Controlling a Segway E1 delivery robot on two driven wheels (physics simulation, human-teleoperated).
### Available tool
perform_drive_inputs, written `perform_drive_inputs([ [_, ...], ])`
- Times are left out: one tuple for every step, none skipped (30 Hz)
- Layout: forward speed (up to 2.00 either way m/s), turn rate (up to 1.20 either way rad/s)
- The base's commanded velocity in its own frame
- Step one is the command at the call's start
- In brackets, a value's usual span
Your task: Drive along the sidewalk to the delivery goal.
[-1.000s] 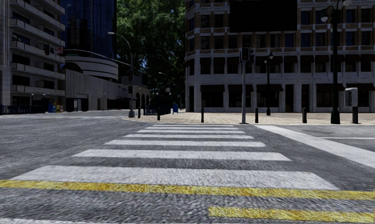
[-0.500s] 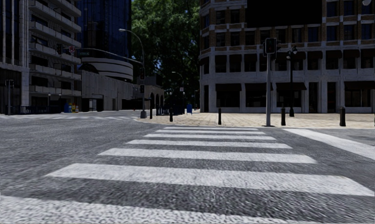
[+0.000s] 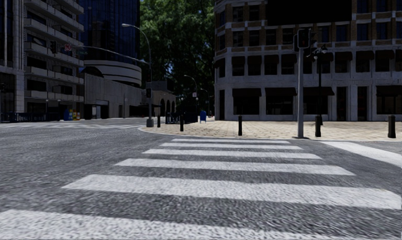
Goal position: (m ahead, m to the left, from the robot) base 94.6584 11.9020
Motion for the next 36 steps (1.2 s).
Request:
perform_drive_inputs([
  [1.98, 0.0],
  [1.98, 0.0],
  [1.98, 0.0],
  [1.98, 0.0],
  [1.98, 0.0],
  [1.98, 0.0],
  [2.0, 0.0],
  [2.0, 0.0],
  [2.0, 0.0],
  [2.0, 0.0],
  [2.0, 0.0],
  [2.0, 0.0],
  [2.0, 0.0],
  [2.0, 0.0],
  [2.0, 0.0],
  [1.97, 0.0],
  [1.97, 0.0],
  [1.93, 0.0],
  [1.92, 0.0],
  [1.89, 0.0],
  [1.89, 0.0],
  [1.86, 0.0],
  [1.85, 0.0],
  [1.85, 0.0],
  [1.84, 0.0],
  [1.84, 0.0],
  [1.87, 0.0],
  [1.87, 0.0],
  [1.9, 0.0],
  [1.9, 0.0],
  [1.91, 0.0],
  [1.91, 0.0],
  [1.91, 0.0],
  [1.91, 0.0],
  [1.91, 0.0],
  [1.91, 0.0],
])
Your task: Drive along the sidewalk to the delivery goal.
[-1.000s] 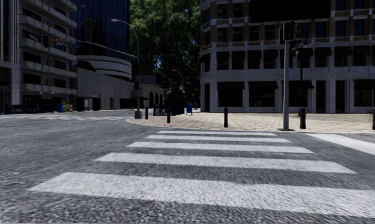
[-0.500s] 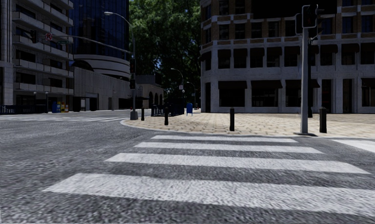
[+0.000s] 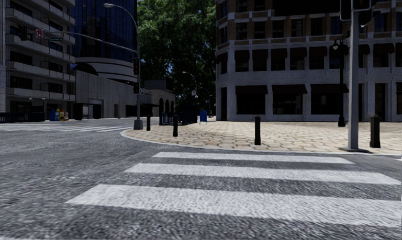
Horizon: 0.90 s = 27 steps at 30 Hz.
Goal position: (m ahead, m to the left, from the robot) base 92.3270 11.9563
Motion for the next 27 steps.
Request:
perform_drive_inputs([
  [1.91, 0.0],
  [1.91, 0.0],
  [1.91, 0.0],
  [1.88, 0.0],
  [1.85, 0.0],
  [1.85, 0.0],
  [1.83, 0.0],
  [1.85, 0.0],
  [1.85, 0.0],
  [1.88, 0.0],
  [1.94, 0.0],
  [1.94, 0.0],
  [2.0, 0.0],
  [2.0, 0.0],
  [2.0, 0.0],
  [2.0, 0.0],
  [2.0, 0.0],
  [2.0, 0.0],
  [2.0, 0.0],
  [2.0, 0.0],
  [2.0, 0.0],
  [2.0, 0.0],
  [2.0, 0.0],
  [2.0, 0.0],
  [2.0, 0.0],
  [2.0, 0.0],
  [2.0, 0.0],
])
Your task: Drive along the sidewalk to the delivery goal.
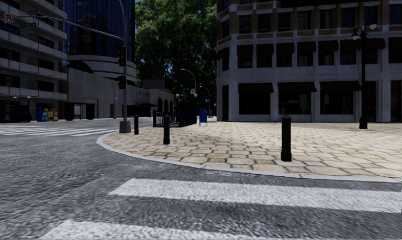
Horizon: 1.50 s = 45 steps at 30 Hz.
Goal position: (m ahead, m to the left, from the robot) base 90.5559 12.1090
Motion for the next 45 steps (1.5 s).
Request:
perform_drive_inputs([
  [2.0, 0.0],
  [2.0, 0.0],
  [2.0, 0.0],
  [2.0, 0.0],
  [2.0, 0.0],
  [2.0, 0.0],
  [2.0, 0.0],
  [2.0, 0.0],
  [2.0, 0.0],
  [2.0, 0.0],
  [2.0, 0.0],
  [2.0, 0.0],
  [2.0, 0.0],
  [2.0, 0.0],
  [2.0, 0.0],
  [2.0, 0.0],
  [2.0, 0.0],
  [2.0, 0.0],
  [2.0, 0.0],
  [2.0, 0.0],
  [2.0, 0.0],
  [2.0, 0.0],
  [2.0, 0.0],
  [2.0, 0.0],
  [2.0, 0.0],
  [2.0, 0.0],
  [2.0, 0.0],
  [2.0, 0.0],
  [2.0, 0.0],
  [2.0, 0.0],
  [2.0, 0.0],
  [2.0, 0.0],
  [2.0, 0.0],
  [2.0, 0.0],
  [2.0, 0.0],
  [2.0, -0.01],
  [2.0, -0.01],
  [2.0, -0.09],
  [2.0, -0.16],
  [2.0, -0.23],
  [2.0, -0.23],
  [2.0, -0.25],
  [2.0, -0.25],
  [2.0, -0.25],
  [2.0, -0.25],
])
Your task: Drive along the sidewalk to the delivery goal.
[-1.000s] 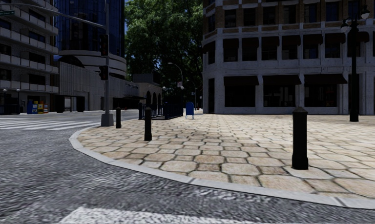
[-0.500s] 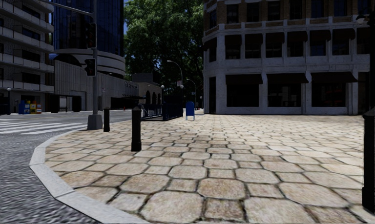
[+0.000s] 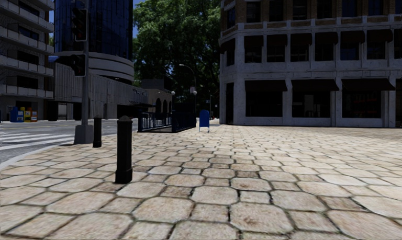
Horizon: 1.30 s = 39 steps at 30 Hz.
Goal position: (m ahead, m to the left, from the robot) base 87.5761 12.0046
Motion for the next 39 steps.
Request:
perform_drive_inputs([
  [2.0, -0.25],
  [2.0, -0.25],
  [2.0, -0.25],
  [2.0, -0.25],
  [2.0, -0.25],
  [2.0, -0.25],
  [2.0, -0.25],
  [2.0, -0.25],
  [2.0, -0.25],
  [2.0, -0.25],
  [2.0, -0.25],
  [2.0, -0.25],
  [2.0, -0.25],
  [2.0, -0.25],
  [2.0, -0.25],
  [2.0, -0.25],
  [2.0, -0.25],
  [2.0, -0.25],
  [2.0, -0.25],
  [2.0, -0.25],
  [2.0, -0.25],
  [2.0, -0.25],
  [2.0, -0.25],
  [2.0, -0.25],
  [2.0, -0.25],
  [2.0, -0.25],
  [2.0, -0.25],
  [2.0, -0.25],
  [2.0, -0.25],
  [2.0, -0.25],
  [2.0, -0.25],
  [2.0, -0.25],
  [2.0, -0.25],
  [2.0, -0.25],
  [2.0, -0.15],
  [2.0, 0.0],
  [2.0, 0.0],
  [2.0, 0.0],
  [2.0, 0.0],
])
